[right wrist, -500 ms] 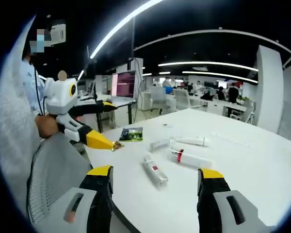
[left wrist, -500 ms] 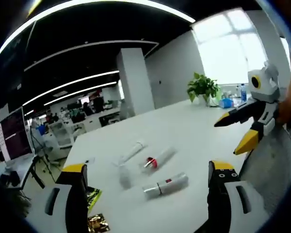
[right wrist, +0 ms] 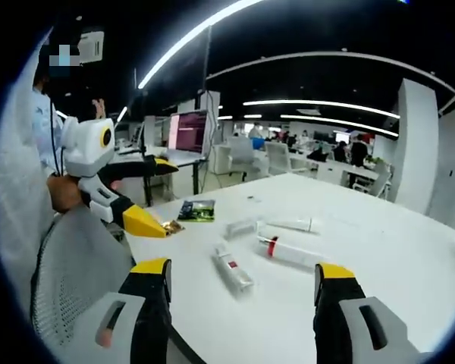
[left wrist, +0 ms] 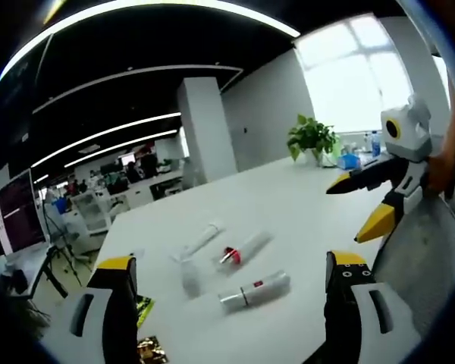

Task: Arrange the skincare products in the storage area until every visible bottle or jar stands upright without overlapping.

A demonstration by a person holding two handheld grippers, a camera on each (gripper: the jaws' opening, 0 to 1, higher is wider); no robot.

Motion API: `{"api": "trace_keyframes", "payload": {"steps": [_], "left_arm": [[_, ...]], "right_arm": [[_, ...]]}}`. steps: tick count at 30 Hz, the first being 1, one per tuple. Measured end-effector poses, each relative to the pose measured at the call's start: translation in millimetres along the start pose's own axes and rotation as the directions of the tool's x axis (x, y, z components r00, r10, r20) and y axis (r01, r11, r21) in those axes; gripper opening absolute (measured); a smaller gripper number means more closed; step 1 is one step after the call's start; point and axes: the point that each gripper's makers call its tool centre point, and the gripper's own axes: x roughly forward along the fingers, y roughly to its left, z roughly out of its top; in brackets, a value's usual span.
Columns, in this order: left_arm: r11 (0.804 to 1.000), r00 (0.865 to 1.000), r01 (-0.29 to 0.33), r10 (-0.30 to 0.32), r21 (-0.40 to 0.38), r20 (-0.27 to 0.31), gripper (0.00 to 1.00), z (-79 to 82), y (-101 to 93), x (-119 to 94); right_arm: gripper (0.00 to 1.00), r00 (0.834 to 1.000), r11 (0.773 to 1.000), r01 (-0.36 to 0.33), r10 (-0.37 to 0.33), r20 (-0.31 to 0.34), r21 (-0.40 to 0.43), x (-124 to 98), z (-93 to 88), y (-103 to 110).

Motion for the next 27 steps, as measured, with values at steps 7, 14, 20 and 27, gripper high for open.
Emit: {"api": "trace_keyframes", "payload": {"steps": [7,14,20,27], "left_arm": [[1.0,1.0,-0.006,0.006,0.002,0.005,0.99,0.5,0.9,0.3],[1.0,1.0,-0.011,0.011,0.012,-0.008,0.97,-1.9,2.2,0.4],[0.999,1.0,-0.001,0.002,0.035,-0.015,0.99,-3.0,-1.2,0.2],[1.0,1.0,0.004,-0.004,0.025,-0.015,0.97,-3.0,-1.7,0.4]], "right_arm": [[0.81,0.997,0.998,-0.057,0.055,0.062,0.038,5.0,9.4,6.0],[0.8,1.0,0.998,-0.027,0.028,-0.006,0.061,5.9,-1.4,-0.5],[0.86,0.996,0.992,0.047,-0.055,-0.066,-0.116,4.6,-11.6,-13.8],[0.88,0.997,0.993,0.048,-0.054,-0.046,-0.112,2.8,-7.1,-13.6]]}}
